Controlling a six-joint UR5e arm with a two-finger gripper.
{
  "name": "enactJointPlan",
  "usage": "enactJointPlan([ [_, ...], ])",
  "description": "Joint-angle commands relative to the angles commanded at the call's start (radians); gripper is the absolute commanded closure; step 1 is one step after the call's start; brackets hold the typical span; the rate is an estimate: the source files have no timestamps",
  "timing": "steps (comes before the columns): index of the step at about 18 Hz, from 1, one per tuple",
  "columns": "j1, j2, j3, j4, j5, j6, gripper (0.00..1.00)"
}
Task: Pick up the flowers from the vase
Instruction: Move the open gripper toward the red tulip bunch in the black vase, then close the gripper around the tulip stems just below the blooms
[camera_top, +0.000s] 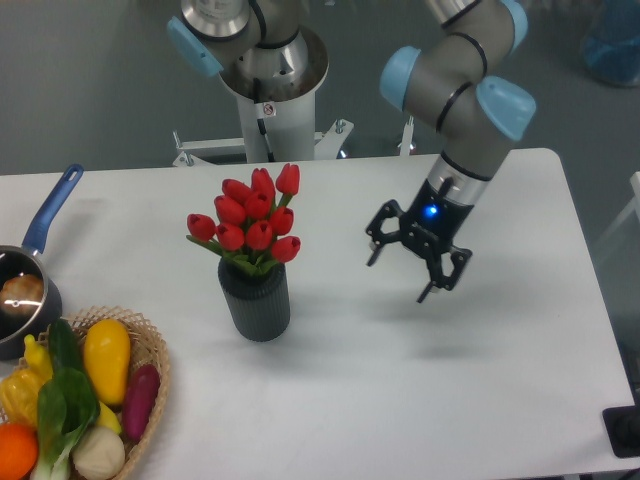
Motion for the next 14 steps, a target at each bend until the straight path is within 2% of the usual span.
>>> enactJointPlan([
  [7, -0.043, 0.026, -0.071, 0.000, -0.131, 0.201, 0.00],
  [14, -0.109, 0.064, -0.089, 0.000, -0.223, 0.215, 0.00],
])
